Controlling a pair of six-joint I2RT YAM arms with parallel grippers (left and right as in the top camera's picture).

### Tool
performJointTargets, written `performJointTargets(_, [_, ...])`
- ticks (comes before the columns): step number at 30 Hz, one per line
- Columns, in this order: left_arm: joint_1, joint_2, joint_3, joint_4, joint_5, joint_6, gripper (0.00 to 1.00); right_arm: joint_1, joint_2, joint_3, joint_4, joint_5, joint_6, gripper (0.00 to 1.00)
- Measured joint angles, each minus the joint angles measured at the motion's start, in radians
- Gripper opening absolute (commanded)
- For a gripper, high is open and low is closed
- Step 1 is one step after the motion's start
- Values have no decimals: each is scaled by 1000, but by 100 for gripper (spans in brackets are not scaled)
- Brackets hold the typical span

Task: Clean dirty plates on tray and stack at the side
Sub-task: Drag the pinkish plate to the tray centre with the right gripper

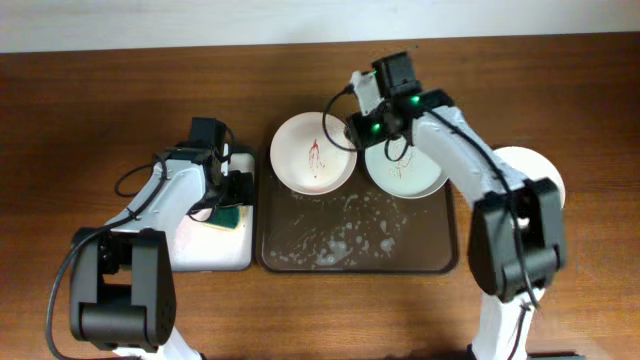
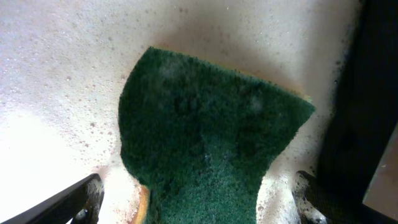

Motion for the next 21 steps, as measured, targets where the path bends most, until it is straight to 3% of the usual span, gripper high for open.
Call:
performJointTargets(7, [0,0,0,0,0,0,95,24,114,0,56,29,31,21])
performJointTargets(8, [0,0,0,0,0,0,95,25,124,0,50,30,35,11])
performJointTargets(10, [0,0,0,0,0,0,96,25,135,0,41,36,60,4])
performJointTargets(13, [0,0,0,0,0,0,96,26,135,6,9,31,87,4])
performJointTargets(17, [0,0,0,-2,0,0,96,26,119,11,-341,-51,134,4])
performJointTargets(19, [0,0,0,0,0,0,96,29,118,6,-478,-74,208,36])
performJointTargets(21, [0,0,0,0,0,0,97,50,117,4,-565,-96,262,37])
